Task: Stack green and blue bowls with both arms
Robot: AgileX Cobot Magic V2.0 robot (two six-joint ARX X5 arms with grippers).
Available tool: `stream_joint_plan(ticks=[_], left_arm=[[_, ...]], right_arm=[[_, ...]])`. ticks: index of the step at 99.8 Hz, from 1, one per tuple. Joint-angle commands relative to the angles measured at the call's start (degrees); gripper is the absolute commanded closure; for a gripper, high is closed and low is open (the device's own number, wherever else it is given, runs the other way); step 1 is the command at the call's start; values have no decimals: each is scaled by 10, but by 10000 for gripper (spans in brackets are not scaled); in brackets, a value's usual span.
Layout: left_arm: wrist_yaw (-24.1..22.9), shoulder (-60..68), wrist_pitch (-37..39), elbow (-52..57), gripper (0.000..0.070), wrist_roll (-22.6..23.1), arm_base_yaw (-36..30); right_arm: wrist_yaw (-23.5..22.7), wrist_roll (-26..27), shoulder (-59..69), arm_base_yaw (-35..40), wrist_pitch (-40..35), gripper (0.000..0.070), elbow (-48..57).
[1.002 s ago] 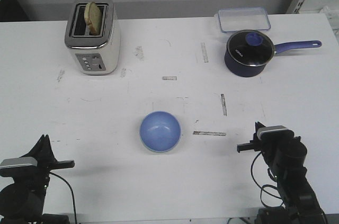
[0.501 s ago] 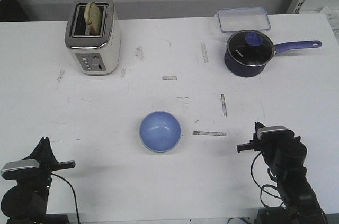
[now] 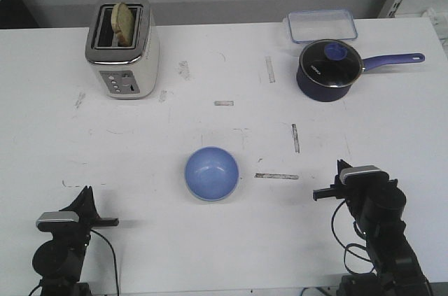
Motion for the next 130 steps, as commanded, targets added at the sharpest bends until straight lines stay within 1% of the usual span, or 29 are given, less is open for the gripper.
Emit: stream_joint_plan(ticks=[1, 74, 84, 92, 100, 115, 124, 130], left_arm=[[-2, -3, 11, -12, 699, 3, 0], [-1, -3, 14, -12, 699, 3, 0], [-1, -3, 14, -12, 699, 3, 0], [-1, -3, 14, -12, 699, 3, 0], [-1, -3, 14, -12, 699, 3, 0], [-1, -3, 14, -12, 699, 3, 0], [-1, -3, 14, -12, 699, 3, 0], [-1, -3, 14, -12, 699, 3, 0]], right_arm=[[0, -4, 2, 1, 12, 699, 0], [0, -4, 2, 1, 96, 699, 0], [0, -4, 1, 1, 98, 699, 0], [0, -7, -16, 2, 95, 699, 0], [8, -41, -38, -1, 97, 699, 0], [13, -40, -86, -4, 92, 699, -19], [16, -40, -123, -7, 95, 699, -50], [16, -30, -148, -8, 101, 699, -80]])
